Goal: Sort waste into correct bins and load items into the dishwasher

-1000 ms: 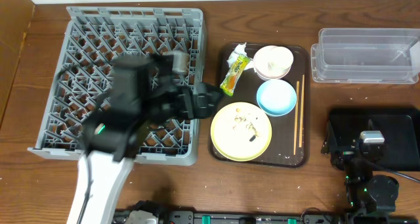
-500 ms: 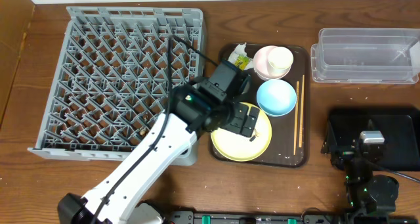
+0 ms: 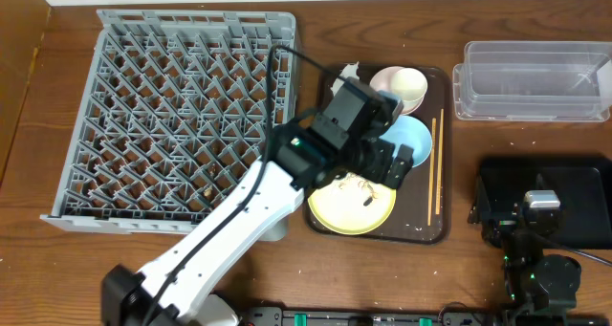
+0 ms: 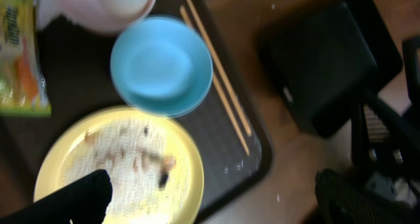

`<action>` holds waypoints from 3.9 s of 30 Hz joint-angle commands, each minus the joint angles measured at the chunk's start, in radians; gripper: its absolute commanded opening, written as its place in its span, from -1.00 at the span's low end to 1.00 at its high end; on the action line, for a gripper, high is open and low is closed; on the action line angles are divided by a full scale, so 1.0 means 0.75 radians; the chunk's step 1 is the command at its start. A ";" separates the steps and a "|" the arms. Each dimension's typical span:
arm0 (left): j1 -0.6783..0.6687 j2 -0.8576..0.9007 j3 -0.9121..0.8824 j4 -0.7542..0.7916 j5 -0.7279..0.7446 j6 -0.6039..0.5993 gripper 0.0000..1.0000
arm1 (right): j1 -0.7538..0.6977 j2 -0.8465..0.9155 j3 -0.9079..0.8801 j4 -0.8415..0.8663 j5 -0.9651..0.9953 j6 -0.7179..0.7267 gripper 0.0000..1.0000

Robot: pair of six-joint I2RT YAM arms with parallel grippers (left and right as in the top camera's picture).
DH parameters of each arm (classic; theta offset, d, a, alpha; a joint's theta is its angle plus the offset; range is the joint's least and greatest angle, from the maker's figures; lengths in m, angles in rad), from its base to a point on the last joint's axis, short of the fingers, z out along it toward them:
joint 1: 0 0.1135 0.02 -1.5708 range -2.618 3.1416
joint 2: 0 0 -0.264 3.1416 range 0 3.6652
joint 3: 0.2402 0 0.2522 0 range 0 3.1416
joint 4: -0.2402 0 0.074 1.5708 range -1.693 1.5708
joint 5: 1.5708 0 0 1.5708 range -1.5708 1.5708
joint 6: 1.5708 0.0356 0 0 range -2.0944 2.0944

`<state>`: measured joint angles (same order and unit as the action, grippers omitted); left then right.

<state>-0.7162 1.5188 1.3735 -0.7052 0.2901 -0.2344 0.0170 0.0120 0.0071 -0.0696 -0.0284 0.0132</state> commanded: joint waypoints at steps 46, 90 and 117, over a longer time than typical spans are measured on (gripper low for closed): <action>-0.193 0.519 0.018 0.385 -0.249 0.288 0.29 | -0.006 -0.007 -0.002 -0.006 0.002 -0.014 0.99; 0.214 0.287 0.024 0.300 -0.223 -0.113 1.00 | -0.006 -0.007 -0.002 -0.006 0.002 -0.014 0.99; 0.037 0.322 0.023 0.573 -0.274 0.103 0.16 | -0.006 -0.007 -0.002 -0.006 0.002 -0.014 0.98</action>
<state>-0.6891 1.7538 1.3849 -0.3027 0.1112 -0.1707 0.0170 0.0120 0.0071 -0.0696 -0.0284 0.0132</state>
